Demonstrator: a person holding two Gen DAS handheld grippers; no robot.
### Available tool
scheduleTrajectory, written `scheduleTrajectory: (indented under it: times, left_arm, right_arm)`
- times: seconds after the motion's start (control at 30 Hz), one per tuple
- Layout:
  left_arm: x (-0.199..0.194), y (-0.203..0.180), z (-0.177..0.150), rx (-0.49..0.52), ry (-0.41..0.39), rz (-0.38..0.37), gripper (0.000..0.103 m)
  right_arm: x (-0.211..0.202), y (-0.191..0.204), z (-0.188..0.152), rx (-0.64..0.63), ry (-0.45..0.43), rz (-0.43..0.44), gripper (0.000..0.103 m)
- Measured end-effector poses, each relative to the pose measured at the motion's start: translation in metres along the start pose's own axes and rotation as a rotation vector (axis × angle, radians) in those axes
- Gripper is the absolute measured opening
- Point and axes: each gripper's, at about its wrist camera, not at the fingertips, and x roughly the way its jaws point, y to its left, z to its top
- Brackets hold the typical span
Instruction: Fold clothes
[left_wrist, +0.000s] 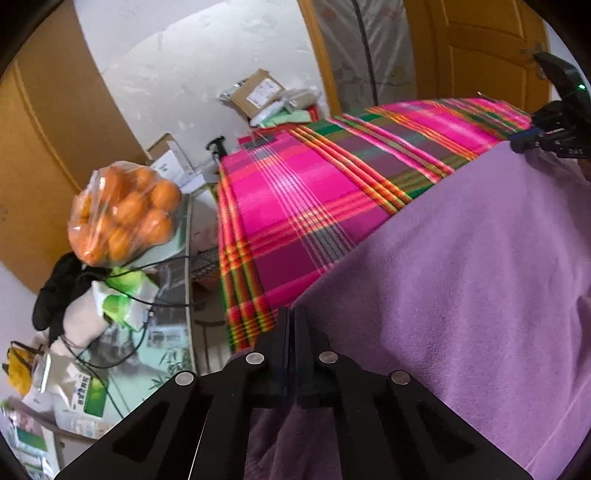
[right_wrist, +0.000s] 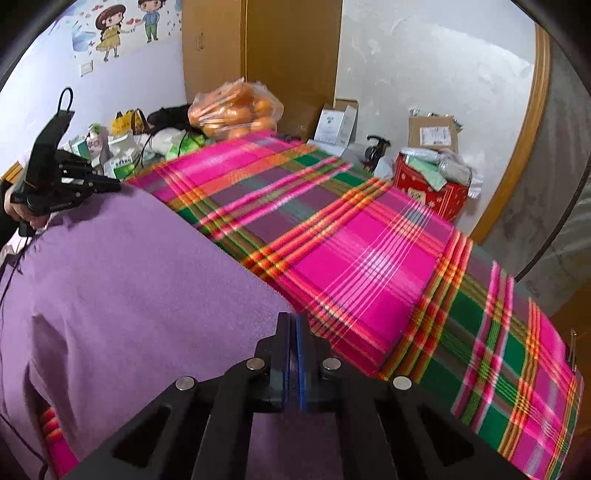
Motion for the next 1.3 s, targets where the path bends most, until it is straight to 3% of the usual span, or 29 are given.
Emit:
scheduleTrajectory:
  times: [0.23,0.7,0.97,1.3]
  left_arm:
    - [-0.042,-0.001,0.004,-0.050,-0.080,0.069,0.002]
    - [-0.155,-0.013,-0.021,-0.113,-0.244,0.098,0.002]
    - [-0.205,-0.018,-0.060,-0.148,-0.303,0.090,0.002]
    - [-0.240,-0.041,-0.133,-0.196,-0.320,0.056,0.002]
  right_arm:
    - [-0.043,0.021,0.007,-0.022,-0.062,-0.047,0.003]
    - [-0.159,0.086,0.001,-0.046,-0.221,-0.106,0.003]
    - [-0.220,0.141,-0.020,-0.083,-0.305,-0.091,0.003]
    - [-0.241,0.202,-0.067,-0.110,-0.282,-0.040,0.003]
